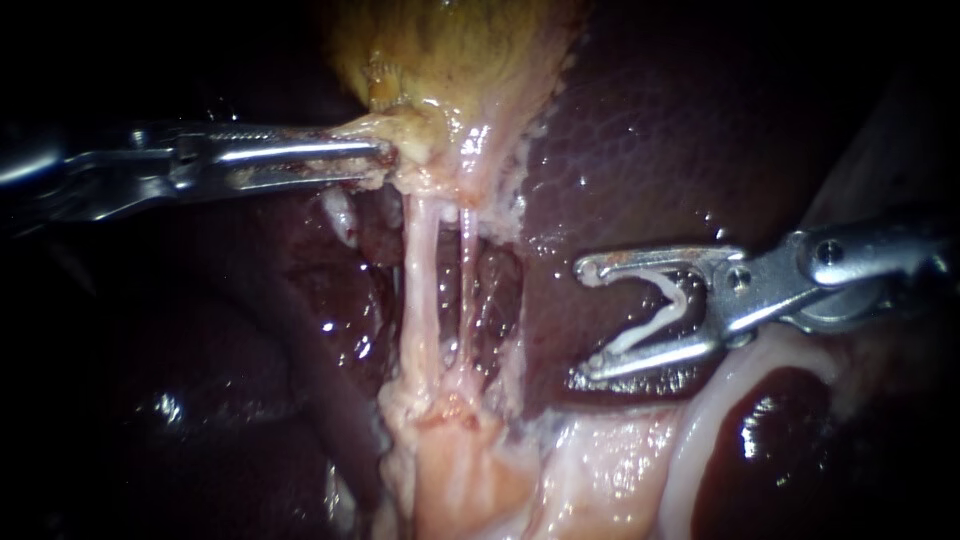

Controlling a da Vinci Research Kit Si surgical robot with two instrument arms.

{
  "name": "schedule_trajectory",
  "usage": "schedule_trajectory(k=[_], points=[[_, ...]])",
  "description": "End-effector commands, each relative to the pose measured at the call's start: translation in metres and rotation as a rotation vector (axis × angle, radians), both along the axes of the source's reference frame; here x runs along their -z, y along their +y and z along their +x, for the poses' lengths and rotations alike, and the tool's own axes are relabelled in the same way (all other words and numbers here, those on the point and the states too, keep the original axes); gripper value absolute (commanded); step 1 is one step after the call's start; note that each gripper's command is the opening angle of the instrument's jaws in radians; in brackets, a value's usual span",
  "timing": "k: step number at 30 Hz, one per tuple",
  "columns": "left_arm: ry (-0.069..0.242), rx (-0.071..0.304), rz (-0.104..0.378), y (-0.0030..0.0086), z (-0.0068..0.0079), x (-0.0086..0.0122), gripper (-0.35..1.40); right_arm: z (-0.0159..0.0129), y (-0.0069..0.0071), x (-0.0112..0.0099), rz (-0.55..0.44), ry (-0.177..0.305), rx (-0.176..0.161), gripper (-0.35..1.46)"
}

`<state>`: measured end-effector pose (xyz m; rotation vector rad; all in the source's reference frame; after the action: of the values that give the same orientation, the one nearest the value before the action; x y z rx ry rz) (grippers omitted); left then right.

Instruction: Clipping first clip left tube

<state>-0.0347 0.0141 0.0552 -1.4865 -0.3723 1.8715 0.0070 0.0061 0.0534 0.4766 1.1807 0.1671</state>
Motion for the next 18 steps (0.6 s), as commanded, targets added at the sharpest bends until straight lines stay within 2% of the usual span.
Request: schedule_trajectory(k=[1,5,9,12,15,18], points=[[-0.002,-0.002,0.0,-0.0001,0.0001,0.0002,-0.35,0.0,0.0,0.0,0.0,0.0,0.0,0.49],[-0.004,-0.004,0.004,-0.0002,0.0006,0.0017,-0.35,0.0,0.0,-0.0001,0.0,0.0,0.0,0.49],[-0.01,-0.009,0.017,0.0002,0.002,0.0046,-0.35,0.0,0.0,-0.0001,0.0,0.0,0.0,0.49],[-0.032,0.004,0.025,0.0005,0.0036,0.007,-0.35,0.0001,0.0,-0.0001,0.0,0.0,0.0,0.49],[-0.04,0.019,0.015,0.0007,0.0049,0.0091,-0.35,0.0001,0.0,-0.0001,0.0,0.0,0.0,0.49],[-0.047,0.027,0.006,0.0009,0.0056,0.0107,-0.35,0.0003,-0.0001,0.0001,0.0,0.0,0.0,0.49]])
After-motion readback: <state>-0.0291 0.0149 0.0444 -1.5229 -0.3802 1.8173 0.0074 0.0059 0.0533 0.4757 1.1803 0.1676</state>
